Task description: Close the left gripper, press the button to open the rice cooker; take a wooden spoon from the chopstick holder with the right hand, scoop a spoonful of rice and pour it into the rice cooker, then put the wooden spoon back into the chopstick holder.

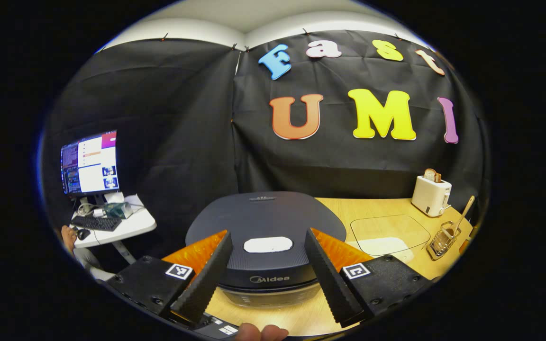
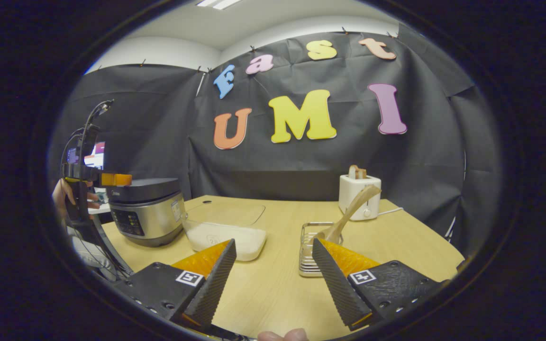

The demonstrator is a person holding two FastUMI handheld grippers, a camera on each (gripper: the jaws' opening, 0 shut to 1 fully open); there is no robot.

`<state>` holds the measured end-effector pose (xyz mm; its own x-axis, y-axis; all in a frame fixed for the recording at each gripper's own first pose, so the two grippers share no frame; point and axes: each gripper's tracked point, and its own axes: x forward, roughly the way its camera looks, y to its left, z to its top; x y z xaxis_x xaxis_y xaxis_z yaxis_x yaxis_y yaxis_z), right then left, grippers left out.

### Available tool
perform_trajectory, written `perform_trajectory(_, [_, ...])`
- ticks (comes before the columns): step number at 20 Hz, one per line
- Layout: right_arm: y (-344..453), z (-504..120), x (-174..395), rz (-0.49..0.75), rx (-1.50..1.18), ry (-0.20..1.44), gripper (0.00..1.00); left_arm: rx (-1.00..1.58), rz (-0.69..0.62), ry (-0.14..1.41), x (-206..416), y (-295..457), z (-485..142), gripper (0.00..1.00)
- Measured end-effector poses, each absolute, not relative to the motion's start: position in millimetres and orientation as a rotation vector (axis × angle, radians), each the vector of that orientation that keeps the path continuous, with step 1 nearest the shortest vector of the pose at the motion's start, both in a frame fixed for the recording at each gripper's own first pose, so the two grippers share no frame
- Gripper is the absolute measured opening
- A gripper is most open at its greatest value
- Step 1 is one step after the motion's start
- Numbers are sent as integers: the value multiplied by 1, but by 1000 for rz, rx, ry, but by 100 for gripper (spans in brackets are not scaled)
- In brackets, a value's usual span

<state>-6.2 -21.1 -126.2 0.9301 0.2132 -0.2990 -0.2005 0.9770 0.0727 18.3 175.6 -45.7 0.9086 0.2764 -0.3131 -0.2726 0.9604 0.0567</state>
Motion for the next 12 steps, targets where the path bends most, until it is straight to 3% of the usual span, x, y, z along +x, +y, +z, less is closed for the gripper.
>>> perform_trajectory(1, [-20,-125,-8,216,47,308,96,2,281,314,16,175,-47,98])
perform_trajectory(2, [-22,-126,-6,210,45,305,100,1,277,298,13,174,-47,99])
perform_trajectory(4, [-21,-126,-3,207,46,299,92,13,267,293,12,174,-46,98])
perform_trajectory(8, [-10,-135,-2,229,44,321,96,39,257,278,11,175,-52,98])
perform_trajectory(9, [-9,-135,-3,232,43,323,96,35,247,289,10,175,-56,90])
perform_trajectory(10, [-7,-135,-3,234,42,322,96,26,236,273,11,173,-52,90])
perform_trajectory(12, [-6,-131,-3,236,39,313,92,21,226,256,12,171,-49,100])
